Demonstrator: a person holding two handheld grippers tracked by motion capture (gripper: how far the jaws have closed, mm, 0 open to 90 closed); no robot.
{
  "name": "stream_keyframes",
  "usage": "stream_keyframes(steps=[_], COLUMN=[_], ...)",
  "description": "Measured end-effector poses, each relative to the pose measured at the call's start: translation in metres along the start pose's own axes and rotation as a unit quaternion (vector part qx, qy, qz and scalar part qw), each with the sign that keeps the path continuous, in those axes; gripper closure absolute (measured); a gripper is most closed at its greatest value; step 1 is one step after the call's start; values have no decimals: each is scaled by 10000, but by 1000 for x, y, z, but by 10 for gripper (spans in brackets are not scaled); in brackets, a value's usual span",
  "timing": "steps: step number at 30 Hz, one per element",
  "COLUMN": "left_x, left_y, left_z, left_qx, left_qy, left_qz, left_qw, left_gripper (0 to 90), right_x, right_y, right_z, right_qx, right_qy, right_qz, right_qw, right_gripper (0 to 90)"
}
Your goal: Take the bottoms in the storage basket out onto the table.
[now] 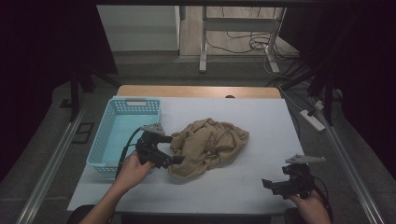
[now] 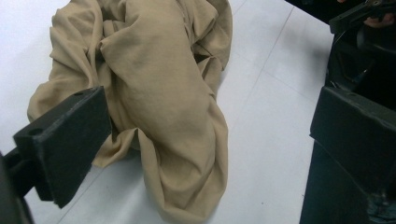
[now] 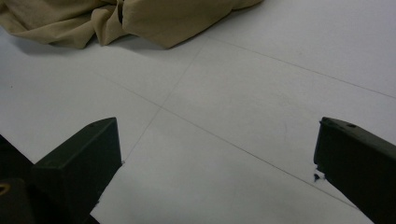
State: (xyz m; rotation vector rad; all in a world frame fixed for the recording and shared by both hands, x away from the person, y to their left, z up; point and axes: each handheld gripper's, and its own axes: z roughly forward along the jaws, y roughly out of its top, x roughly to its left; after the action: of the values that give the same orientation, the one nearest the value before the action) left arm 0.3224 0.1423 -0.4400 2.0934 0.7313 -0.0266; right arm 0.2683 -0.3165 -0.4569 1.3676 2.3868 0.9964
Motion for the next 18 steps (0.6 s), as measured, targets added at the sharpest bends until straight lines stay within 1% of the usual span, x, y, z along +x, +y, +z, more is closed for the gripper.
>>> stream_keyframes(steps=[16, 18], left_x=[-2, -2], left_y=[-9, -10], left_z=[-11, -13], left_qx=[-53, -64], left_qy=[33, 90], left_qz=[-87, -104], left_qw=[9999, 9999], left_gripper=[0, 0], right_x=[1, 1], right_y=[0, 0], right_z=[0, 0], right_qx=[-17, -16], right_qy=[-7, -9], right_qz=[-17, -20], right_qw=[10000, 10000], right_gripper=[10, 10])
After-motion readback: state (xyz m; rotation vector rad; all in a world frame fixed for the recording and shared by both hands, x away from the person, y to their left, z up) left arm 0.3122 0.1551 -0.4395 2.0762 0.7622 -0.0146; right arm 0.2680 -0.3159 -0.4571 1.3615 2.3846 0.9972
